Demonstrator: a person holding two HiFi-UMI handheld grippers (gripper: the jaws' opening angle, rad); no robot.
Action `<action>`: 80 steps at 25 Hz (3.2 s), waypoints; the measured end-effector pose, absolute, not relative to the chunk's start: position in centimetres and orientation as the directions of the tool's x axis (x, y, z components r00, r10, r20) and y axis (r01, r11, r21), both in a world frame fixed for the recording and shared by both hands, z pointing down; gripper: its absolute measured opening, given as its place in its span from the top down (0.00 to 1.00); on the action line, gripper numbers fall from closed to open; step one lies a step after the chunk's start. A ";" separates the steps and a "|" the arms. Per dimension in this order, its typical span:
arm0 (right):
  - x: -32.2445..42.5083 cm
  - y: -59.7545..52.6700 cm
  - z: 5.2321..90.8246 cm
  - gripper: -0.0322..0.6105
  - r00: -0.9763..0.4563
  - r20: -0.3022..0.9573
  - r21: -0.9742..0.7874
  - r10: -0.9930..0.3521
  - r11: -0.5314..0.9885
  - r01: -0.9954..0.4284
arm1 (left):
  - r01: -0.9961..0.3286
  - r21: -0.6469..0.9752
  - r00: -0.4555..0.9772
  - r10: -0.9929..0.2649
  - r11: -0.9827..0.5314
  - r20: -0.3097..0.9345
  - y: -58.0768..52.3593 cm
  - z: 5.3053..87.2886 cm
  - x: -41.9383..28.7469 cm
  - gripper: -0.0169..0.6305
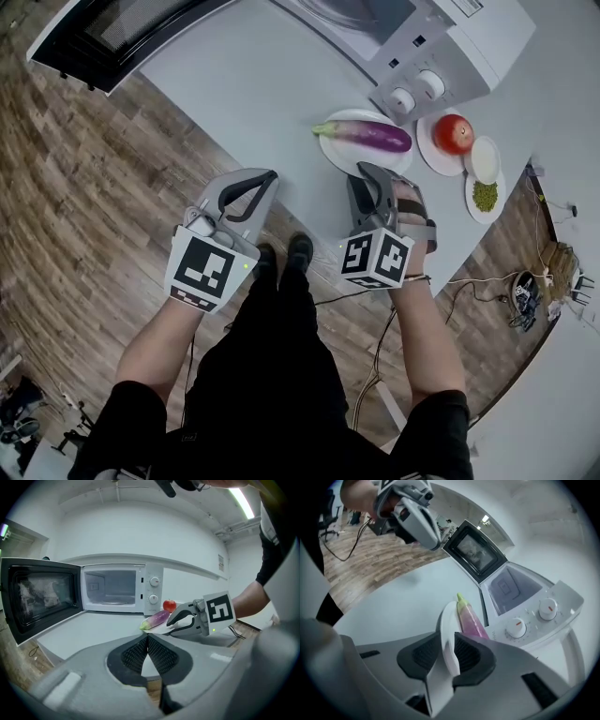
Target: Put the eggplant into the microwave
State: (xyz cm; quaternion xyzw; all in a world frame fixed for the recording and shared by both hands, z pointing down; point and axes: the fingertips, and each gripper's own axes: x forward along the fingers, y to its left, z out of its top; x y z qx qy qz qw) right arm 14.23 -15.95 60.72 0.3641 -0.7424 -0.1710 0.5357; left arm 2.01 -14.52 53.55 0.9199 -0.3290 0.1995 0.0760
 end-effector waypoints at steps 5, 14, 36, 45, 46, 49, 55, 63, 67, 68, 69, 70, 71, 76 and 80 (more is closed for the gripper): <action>14.8 -16.6 60.9 0.82 -0.102 0.640 0.722 -0.762 0.641 -0.261 | -0.642 0.007 0.699 -0.581 -0.767 0.418 -15.0 53.5 1.5 0.96; 15.3 -17.4 61.2 0.88 -0.040 0.607 0.776 -0.793 0.603 -0.182 | -0.647 0.009 0.694 -0.584 -0.762 0.421 -15.7 53.7 1.3 0.96; 15.1 -15.2 58.5 0.91 -0.046 0.352 0.934 -0.935 0.355 -0.050 | -0.640 -0.026 0.687 -0.587 -0.768 0.428 -15.4 53.2 2.3 0.96; 14.5 -14.3 57.4 0.91 -0.073 0.313 0.947 -0.947 0.317 -0.049 | -0.638 -0.063 0.684 -0.602 -0.768 0.413 -15.4 50.9 2.6 0.96; 14.5 -14.3 57.5 0.91 -0.072 0.314 0.947 -0.947 0.318 -0.051 | -0.638 -0.063 0.683 -0.601 -0.768 0.415 -15.4 51.0 2.7 0.96; 14.4 -14.5 57.5 0.91 -0.070 0.314 0.946 -0.947 0.318 -0.055 | -0.640 -0.062 0.682 -0.603 -0.766 0.414 -15.5 51.2 2.8 0.96; 14.2 -14.3 57.4 0.91 -0.079 0.289 0.955 -0.954 0.293 -0.044 | -0.640 -0.055 0.684 -0.600 -0.767 0.415 -15.4 51.9 3.0 0.96; 13.1 -13.9 54.6 0.91 -0.106 0.218 0.973 -0.970 0.224 -0.051 | -0.650 -0.074 0.675 -0.620 -0.756 0.399 -15.4 51.0 2.2 0.96; 11.7 -13.6 51.8 0.91 -0.136 0.188 0.979 -0.973 0.197 -0.059 | -0.662 -0.089 0.669 -0.640 -0.744 0.378 -15.1 48.8 1.7 0.96; 11.4 -13.5 51.0 0.91 -0.143 0.179 0.980 -0.973 0.190 -0.064 | -0.665 -0.091 0.667 -0.645 -0.741 0.373 -15.0 48.1 1.6 0.96; 11.1 -13.5 50.0 0.91 -0.150 0.170 0.981 -0.974 0.182 -0.070 | -0.669 -0.093 0.665 -0.649 -0.738 0.368 -14.8 47.4 1.4 0.96; 10.8 -13.4 49.1 0.91 -0.156 0.162 0.981 -0.974 0.176 -0.077 | -0.672 -0.094 0.663 -0.654 -0.734 0.365 -14.6 46.6 1.2 0.96; 10.5 -13.4 48.2 0.91 -0.163 0.156 0.982 -0.974 0.171 -0.083 | -0.675 -0.097 0.660 -0.658 -0.731 0.363 -14.4 45.8 1.0 0.96; 9.4 -13.9 43.8 0.91 -0.215 0.123 0.987 -0.969 0.142 -0.077 | -0.707 -0.116 0.634 -0.698 -0.697 0.332 -14.7 41.2 -0.2 0.96; 9.1 -13.1 40.8 0.91 -0.240 0.131 0.985 -0.962 0.154 -0.077 | -0.739 -0.069 0.622 -0.719 -0.670 0.311 -13.9 37.6 -0.7 0.96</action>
